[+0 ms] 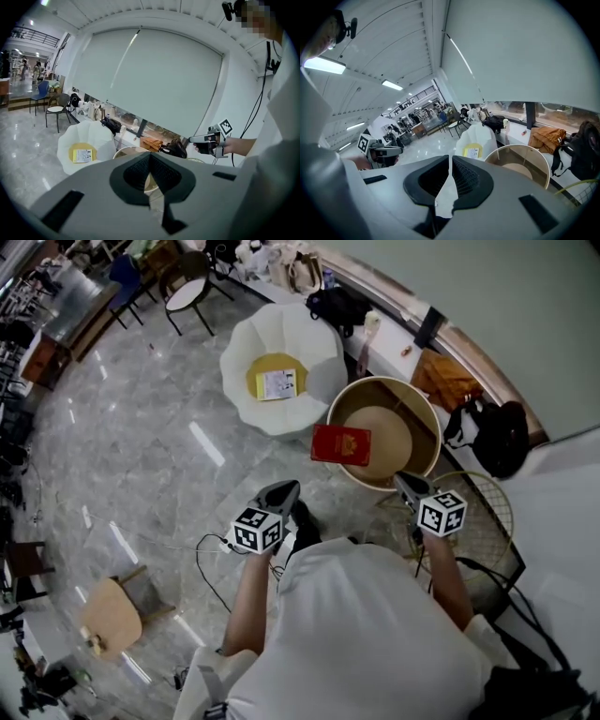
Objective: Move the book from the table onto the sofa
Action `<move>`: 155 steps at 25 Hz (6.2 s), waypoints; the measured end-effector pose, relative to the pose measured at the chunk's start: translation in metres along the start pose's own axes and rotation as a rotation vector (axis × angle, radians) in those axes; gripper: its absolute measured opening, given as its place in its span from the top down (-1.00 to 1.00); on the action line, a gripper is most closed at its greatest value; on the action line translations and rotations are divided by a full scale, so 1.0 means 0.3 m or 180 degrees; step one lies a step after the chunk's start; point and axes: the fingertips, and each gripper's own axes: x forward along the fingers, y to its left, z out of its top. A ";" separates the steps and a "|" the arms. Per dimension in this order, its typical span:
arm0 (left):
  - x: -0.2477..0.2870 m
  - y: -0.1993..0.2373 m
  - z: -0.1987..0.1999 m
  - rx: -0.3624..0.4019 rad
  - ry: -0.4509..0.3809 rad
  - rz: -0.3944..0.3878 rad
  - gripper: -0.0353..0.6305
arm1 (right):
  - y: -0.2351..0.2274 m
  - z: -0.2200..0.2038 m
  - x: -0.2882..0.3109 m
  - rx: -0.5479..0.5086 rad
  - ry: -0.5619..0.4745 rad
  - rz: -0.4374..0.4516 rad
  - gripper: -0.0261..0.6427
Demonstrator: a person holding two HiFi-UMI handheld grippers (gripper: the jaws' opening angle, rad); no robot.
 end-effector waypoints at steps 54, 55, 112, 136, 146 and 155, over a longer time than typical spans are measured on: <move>0.398 0.501 -0.047 -0.0211 0.0922 -0.0593 0.89 | -0.002 -0.120 0.709 0.0799 0.0541 0.0076 0.79; 0.417 0.505 -0.060 -0.0243 0.0932 -0.0583 0.89 | -0.013 -0.140 0.719 0.0813 0.0583 0.0107 0.79; 1.344 0.951 -1.153 -0.2487 0.1356 -0.1312 -0.41 | -0.640 -0.869 1.369 0.0643 0.1615 0.0745 0.79; 1.287 0.799 -0.980 -0.2976 0.0994 -0.1707 0.19 | -0.648 -0.725 1.368 0.0552 0.1514 0.0843 0.79; 1.254 0.776 -0.817 -0.3038 0.0538 -0.1429 0.19 | -0.621 -0.544 1.312 0.0455 0.1394 0.0883 0.79; 1.261 0.784 -0.754 -0.3205 0.0205 -0.1377 0.20 | -0.656 -0.509 1.316 0.0473 0.1348 0.0815 0.79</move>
